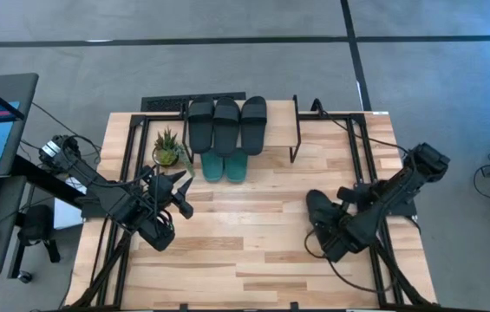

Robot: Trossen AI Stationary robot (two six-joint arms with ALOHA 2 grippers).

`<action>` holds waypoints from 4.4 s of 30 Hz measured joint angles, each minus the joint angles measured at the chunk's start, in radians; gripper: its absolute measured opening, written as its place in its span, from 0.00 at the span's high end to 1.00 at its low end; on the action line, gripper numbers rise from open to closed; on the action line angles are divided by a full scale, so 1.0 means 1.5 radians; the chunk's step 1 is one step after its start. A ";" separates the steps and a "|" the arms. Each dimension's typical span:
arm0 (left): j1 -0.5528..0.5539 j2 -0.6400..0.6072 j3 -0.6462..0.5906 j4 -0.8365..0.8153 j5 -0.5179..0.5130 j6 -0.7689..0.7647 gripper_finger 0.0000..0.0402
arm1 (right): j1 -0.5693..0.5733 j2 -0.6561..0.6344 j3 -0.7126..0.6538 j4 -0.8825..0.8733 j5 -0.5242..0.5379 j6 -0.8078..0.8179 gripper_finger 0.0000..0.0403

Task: Pick and place slides into the shelf
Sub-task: Put the black slide on the shelf

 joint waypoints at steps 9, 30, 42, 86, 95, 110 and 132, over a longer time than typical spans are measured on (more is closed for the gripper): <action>0.000 0.000 0.000 0.000 0.000 0.000 0.69 | -0.046 0.057 -0.018 0.129 -0.030 -0.102 1.00; 0.000 0.001 0.000 0.000 -0.005 -0.001 0.69 | 0.008 0.051 -0.020 0.203 0.025 -0.186 0.86; 0.000 0.001 0.000 0.010 -0.005 -0.001 0.69 | 0.008 0.049 -0.020 0.210 0.019 -0.192 0.77; 0.000 0.001 0.000 0.040 -0.004 0.016 0.69 | 0.001 0.049 -0.033 0.224 0.038 -0.395 0.79; 0.000 0.001 0.000 0.040 -0.005 0.015 0.69 | 0.002 0.049 -0.033 0.223 0.039 -0.393 0.97; 0.000 0.001 0.000 0.040 -0.005 0.017 0.69 | -0.018 0.049 -0.015 0.189 0.039 -0.376 0.99; -0.001 0.001 0.000 0.029 -0.006 0.037 0.69 | -0.024 -0.011 0.048 0.057 0.048 -0.267 1.00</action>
